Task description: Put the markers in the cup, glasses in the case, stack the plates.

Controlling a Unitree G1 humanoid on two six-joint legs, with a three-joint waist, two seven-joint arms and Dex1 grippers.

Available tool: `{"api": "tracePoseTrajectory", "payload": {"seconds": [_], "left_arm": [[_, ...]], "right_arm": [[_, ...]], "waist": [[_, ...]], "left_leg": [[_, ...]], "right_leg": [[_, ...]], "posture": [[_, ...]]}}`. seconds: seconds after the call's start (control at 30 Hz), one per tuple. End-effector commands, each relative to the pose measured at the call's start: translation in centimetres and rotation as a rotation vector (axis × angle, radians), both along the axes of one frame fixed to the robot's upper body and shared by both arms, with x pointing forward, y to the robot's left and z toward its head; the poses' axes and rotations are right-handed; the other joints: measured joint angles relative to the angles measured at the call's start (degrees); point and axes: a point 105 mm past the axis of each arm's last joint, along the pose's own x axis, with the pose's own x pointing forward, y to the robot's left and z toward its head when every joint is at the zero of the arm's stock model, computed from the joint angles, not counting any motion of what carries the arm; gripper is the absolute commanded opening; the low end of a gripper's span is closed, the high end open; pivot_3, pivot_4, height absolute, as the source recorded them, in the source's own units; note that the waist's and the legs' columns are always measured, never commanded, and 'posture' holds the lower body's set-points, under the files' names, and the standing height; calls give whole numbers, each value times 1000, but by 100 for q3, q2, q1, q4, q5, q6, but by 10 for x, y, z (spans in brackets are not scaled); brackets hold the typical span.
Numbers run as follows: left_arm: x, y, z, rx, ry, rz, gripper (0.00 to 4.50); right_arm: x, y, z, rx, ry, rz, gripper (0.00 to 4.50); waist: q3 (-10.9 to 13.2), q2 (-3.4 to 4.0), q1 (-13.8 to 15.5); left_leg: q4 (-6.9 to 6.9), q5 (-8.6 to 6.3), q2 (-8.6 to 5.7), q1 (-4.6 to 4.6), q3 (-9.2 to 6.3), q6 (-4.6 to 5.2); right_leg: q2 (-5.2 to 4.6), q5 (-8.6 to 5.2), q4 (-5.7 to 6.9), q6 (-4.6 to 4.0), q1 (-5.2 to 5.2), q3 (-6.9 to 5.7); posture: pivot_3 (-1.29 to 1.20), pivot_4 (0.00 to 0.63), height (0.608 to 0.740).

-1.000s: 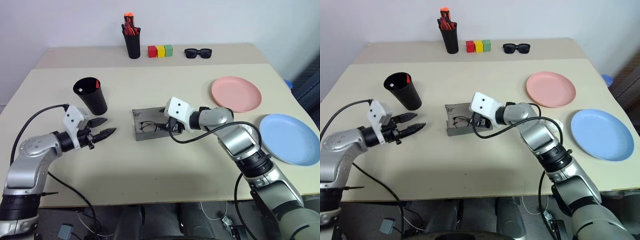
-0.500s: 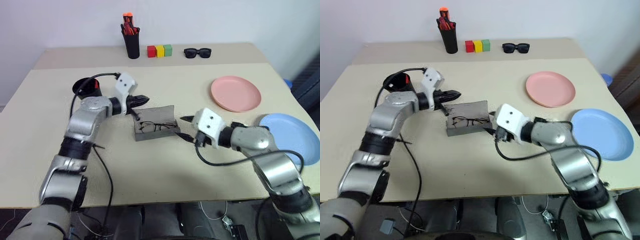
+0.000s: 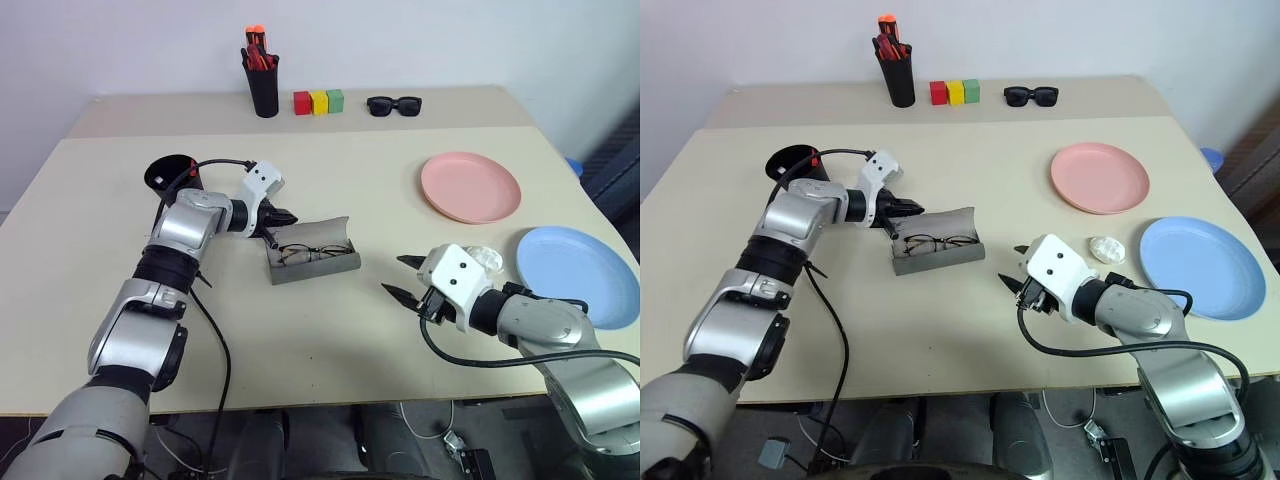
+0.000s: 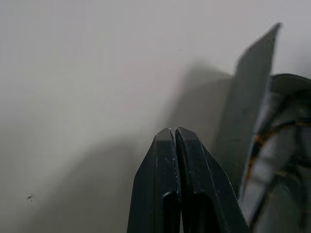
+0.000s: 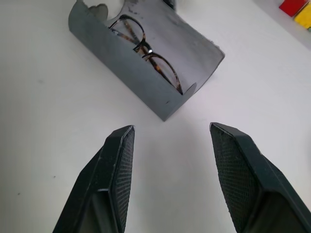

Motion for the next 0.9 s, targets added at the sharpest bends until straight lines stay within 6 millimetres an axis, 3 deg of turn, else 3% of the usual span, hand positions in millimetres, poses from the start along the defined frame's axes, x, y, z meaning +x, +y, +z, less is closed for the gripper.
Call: {"api": "tracePoseTrajectory", "payload": {"seconds": [0.03,0.17,0.3,0.5,0.63,0.9], "left_arm": [[-19,-7,16,2,-94,-136,52],[-48,-10,6,50,-127,-268,52],[-72,-11,1,39,-190,-345,52],[-63,-3,30,-95,-348,-230,52],[-67,6,50,-190,-431,-193,52],[-87,13,48,-211,-432,-151,52]], "right_arm": [[8,-4,10,1,-60,-30,2469],[19,-12,9,-18,-70,-72,2469],[51,-36,14,-33,-97,-246,2469],[95,-72,18,-195,-187,-439,2469],[121,-88,8,-320,-209,-485,2469],[156,-116,-17,-374,-162,-574,2469]], "waist": [[0,0,4],[0,1,4],[1,2,7],[1,2,33],[2,3,11],[6,9,-6]], "left_leg": [[-3,0,0,0,0,0],[-3,0,1,0,1,0],[8,0,1,1,1,0],[12,1,1,3,6,0],[1,0,1,1,7,0],[-3,0,2,5,10,0]], "right_leg": [[0,0,-1,0,-2,0],[0,0,-1,-1,-2,2],[-1,1,0,-11,3,2],[-3,-5,-2,-33,6,5],[-2,6,-3,-10,-2,4],[-2,6,-2,-9,-2,6]], "posture": [[0,150,740],[0,150,740],[0,150,740],[0,150,740],[0,150,740],[0,150,740]]}}
